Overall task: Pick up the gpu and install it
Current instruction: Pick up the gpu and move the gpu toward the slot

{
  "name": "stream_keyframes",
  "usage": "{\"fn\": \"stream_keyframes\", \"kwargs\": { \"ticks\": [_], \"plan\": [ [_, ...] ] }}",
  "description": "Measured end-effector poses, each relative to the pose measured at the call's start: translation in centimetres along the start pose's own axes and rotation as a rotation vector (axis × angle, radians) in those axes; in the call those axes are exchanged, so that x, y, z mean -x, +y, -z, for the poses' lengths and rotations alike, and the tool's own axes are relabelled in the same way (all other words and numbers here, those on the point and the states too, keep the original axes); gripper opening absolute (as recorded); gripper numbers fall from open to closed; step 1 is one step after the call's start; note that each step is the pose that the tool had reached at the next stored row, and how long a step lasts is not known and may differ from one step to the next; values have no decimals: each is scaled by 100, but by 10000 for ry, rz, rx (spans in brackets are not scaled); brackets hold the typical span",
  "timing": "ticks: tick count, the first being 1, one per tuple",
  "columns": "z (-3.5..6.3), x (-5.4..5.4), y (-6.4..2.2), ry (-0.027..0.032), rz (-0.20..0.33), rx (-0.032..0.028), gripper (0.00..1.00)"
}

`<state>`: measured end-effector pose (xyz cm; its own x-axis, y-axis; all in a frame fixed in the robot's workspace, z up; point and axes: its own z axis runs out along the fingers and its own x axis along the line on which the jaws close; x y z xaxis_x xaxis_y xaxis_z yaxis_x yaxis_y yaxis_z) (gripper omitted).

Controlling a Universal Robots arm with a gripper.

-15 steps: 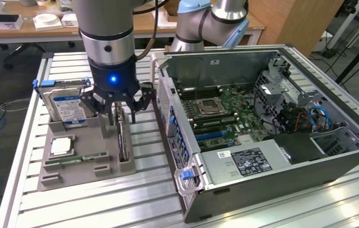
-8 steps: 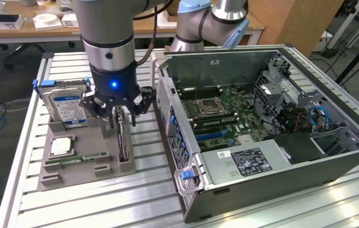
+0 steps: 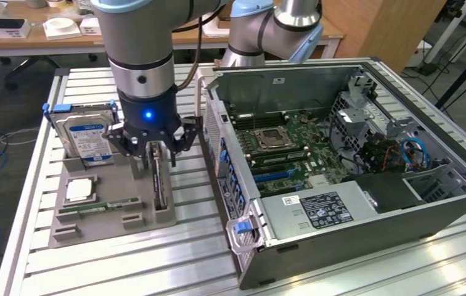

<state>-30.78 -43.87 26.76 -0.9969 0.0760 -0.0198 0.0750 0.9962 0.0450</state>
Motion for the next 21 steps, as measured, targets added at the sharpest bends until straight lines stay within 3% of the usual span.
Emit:
{"fn": "stream_keyframes", "kwargs": {
  "ticks": [21],
  "plan": [
    [-270, -72, 19, 0, 2, 0, 53]
  ]
}}
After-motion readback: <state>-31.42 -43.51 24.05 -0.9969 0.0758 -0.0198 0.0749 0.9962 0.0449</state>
